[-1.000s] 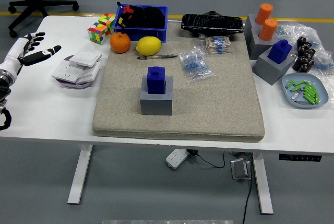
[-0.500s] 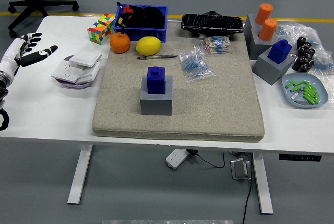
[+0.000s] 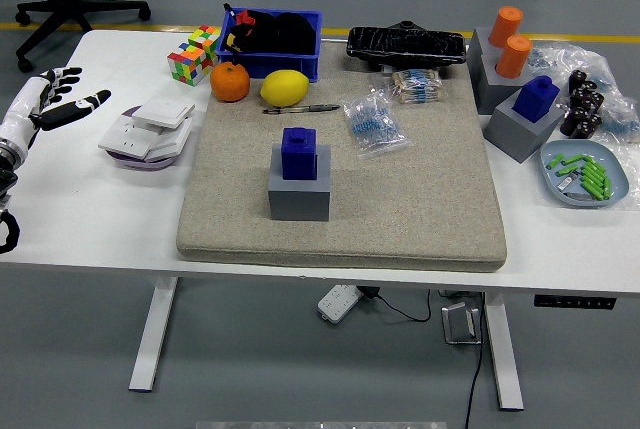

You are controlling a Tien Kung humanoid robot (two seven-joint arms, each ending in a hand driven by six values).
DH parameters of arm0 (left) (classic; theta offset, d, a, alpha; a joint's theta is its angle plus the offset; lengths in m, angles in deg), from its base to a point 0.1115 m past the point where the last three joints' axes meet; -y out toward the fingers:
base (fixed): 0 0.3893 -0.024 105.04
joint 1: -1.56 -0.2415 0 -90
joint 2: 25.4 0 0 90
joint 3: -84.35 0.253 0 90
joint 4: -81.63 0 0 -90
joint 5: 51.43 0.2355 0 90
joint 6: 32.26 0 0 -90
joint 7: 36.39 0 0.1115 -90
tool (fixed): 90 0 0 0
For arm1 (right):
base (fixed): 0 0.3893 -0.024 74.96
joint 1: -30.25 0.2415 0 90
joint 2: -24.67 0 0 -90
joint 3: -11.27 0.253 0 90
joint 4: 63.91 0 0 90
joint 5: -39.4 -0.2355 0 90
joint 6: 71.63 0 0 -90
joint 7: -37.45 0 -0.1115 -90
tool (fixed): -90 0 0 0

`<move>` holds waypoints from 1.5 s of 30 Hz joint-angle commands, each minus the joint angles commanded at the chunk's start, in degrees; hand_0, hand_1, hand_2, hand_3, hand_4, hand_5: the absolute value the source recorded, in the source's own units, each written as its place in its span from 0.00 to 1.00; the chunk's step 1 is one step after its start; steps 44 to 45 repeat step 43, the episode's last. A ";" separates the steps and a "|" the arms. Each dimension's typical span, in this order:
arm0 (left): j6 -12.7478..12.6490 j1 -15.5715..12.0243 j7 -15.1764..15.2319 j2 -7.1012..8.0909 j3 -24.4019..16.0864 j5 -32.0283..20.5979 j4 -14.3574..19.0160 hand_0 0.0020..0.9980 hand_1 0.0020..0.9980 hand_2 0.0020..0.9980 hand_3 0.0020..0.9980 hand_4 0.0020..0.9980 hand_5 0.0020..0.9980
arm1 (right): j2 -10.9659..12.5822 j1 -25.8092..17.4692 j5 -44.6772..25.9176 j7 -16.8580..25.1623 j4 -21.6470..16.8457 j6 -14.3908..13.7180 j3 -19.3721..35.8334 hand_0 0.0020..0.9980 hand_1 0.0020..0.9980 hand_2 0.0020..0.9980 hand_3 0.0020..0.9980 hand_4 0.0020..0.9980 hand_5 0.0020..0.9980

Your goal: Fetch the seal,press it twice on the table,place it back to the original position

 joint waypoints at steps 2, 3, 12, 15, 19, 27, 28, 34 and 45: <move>-0.01 -0.12 0.04 -0.05 -0.17 0.04 0.02 0.90 0.90 0.89 0.88 0.87 0.51 | -0.01 -0.08 0.10 0.00 -0.03 0.00 0.11 0.73 0.68 0.65 0.62 0.72 0.51; -0.01 -0.15 0.04 -0.08 -0.28 0.10 0.06 0.90 0.90 0.89 0.88 0.87 0.51 | -0.04 -0.12 0.10 0.01 -0.03 -0.02 0.18 0.73 0.68 0.65 0.62 0.72 0.51; 0.00 -0.23 0.04 -0.36 -0.59 0.22 0.24 0.90 0.90 0.89 0.87 0.87 0.51 | -0.12 -0.38 0.23 0.00 -0.02 0.05 0.29 0.73 0.68 0.65 0.62 0.72 0.51; -0.02 -0.15 0.07 -0.41 -0.66 0.21 0.27 0.90 0.90 0.89 0.87 0.87 0.51 | -0.15 -0.35 0.26 0.00 -0.02 0.01 0.49 0.73 0.68 0.65 0.62 0.72 0.51; -0.06 -0.06 0.08 -0.49 -0.45 0.01 0.15 0.90 0.90 0.89 0.87 0.86 0.51 | -0.27 -0.36 0.36 0.00 -0.03 -0.03 0.85 0.73 0.68 0.65 0.62 0.72 0.52; -0.04 0.18 0.02 -0.50 -0.23 -0.12 0.00 0.90 0.90 0.89 0.87 0.86 0.51 | -0.55 -0.39 0.35 0.01 -0.05 -0.03 1.18 0.73 0.68 0.65 0.62 0.72 0.52; -0.03 0.23 0.01 -0.48 -0.26 -0.10 0.00 0.90 0.90 0.89 0.87 0.86 0.51 | -0.53 -0.37 0.30 0.02 -0.06 -0.03 1.16 0.73 0.68 0.65 0.62 0.72 0.52; 0.04 0.49 -0.15 -0.43 -0.39 0.01 0.01 0.89 0.90 0.89 0.87 0.86 0.51 | -0.26 -0.32 0.32 -0.03 -0.07 -0.06 1.18 0.73 0.68 0.65 0.62 0.72 0.52; 0.17 0.65 -0.32 -0.58 -0.34 -0.16 -0.04 0.89 0.90 0.89 0.87 0.86 0.51 | -0.42 -0.28 0.16 -0.03 -0.09 -0.01 1.23 0.73 0.68 0.65 0.62 0.72 0.52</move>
